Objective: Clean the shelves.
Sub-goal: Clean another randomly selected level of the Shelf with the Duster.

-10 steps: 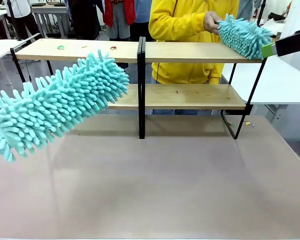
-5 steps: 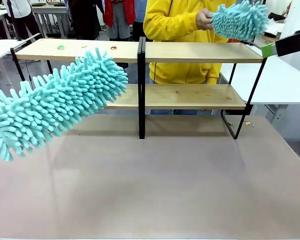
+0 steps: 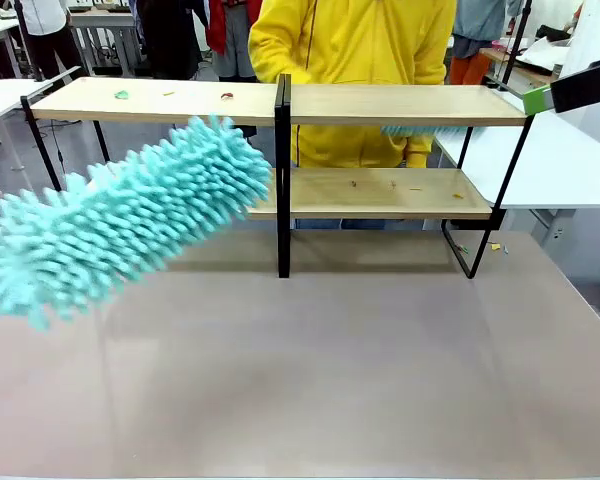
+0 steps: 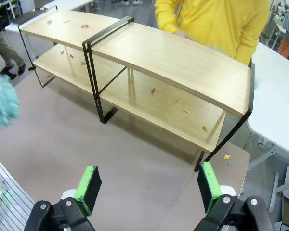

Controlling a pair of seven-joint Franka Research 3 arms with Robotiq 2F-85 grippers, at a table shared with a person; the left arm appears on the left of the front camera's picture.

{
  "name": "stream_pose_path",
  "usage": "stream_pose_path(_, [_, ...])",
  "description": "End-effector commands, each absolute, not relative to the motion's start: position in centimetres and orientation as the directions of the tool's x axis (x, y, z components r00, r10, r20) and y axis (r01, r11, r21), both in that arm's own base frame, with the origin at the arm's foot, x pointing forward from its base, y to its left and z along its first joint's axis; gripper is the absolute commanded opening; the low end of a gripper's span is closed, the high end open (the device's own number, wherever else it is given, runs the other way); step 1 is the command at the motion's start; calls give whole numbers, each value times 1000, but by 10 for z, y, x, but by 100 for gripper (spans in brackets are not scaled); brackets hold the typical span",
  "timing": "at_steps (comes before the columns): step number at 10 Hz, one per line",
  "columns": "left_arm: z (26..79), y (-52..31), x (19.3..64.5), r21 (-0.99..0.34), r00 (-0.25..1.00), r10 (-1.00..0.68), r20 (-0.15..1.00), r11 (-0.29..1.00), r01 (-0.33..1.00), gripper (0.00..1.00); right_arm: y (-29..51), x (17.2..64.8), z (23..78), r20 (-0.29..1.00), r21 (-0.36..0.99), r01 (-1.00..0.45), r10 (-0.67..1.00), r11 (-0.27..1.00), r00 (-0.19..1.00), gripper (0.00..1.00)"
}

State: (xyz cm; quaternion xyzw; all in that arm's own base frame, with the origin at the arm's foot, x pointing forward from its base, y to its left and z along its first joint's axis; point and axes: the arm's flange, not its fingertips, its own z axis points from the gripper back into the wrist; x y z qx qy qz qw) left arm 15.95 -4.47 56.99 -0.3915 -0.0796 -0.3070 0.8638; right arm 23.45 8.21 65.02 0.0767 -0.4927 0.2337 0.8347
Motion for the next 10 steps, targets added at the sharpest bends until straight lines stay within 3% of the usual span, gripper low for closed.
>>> stream_pose_path(1, [576,-125,209,-635,872,-439,219,614,468,12,81,235,650,858,-99,-471,315,877,406,100])
stream_pose_path(2, [574,-166,240,-643,907,-391,156,657,394,12,81,235,650,858,-99,-471,315,877,406,100])
stream_pose_path(4, [567,-223,297,-598,957,-204,206,748,288,12,81,235,650,858,-99,-471,315,877,406,100])
stream_pose_path(5, [568,-237,309,-674,955,-212,206,677,295,12,81,235,650,858,-99,-471,315,877,406,100])
stream_pose_path(6, [552,-209,261,-602,932,-310,189,713,359,12,81,235,650,858,-99,-471,315,877,406,100])
stream_pose_path(8, [552,-209,261,-602,932,-310,189,713,359,12,81,235,650,858,-99,-471,315,877,406,100])
stream_pose_path(9, [550,-231,292,-614,942,-278,188,715,334,12,81,235,650,858,-99,-471,315,877,406,100])
stream_pose_path(10, [557,-249,291,-586,936,-261,237,730,352,12,81,235,650,858,-99,-471,315,877,406,100])
